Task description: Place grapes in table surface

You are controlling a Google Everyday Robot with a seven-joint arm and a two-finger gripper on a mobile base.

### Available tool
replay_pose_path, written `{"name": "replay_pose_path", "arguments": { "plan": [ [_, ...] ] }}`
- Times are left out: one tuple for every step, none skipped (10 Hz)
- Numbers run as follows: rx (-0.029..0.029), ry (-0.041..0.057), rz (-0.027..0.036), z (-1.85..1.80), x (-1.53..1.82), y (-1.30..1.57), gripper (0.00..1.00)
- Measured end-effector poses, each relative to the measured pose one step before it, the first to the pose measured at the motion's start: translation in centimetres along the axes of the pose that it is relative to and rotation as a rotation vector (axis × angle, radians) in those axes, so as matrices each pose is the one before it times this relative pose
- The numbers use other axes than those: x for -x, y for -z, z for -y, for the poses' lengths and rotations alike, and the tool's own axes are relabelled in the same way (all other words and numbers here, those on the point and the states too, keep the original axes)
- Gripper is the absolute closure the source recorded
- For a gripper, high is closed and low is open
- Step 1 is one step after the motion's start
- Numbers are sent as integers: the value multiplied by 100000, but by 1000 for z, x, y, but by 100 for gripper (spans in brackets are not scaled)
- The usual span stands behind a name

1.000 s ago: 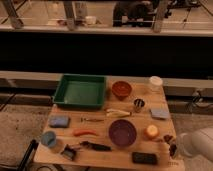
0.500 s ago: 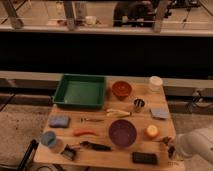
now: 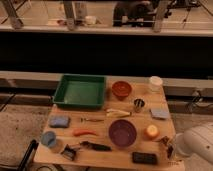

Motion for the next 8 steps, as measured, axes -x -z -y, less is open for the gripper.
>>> {"name": "replay_pose_path", "arguments": {
  "plan": [
    [221,326,-74,81,150,-152,30],
    [240,386,-57,82,160,-77,22],
    [261,134,-35,-28,47,-81,20],
    [188,78,-19,-18,28,-54,20],
    [251,411,-151,19,22,-71,20],
    [326,481,263,9,131,-40,20],
    [402,236,168,-72,37,-51,20],
    [304,300,327,-41,61,-23,20]
  ]
}}
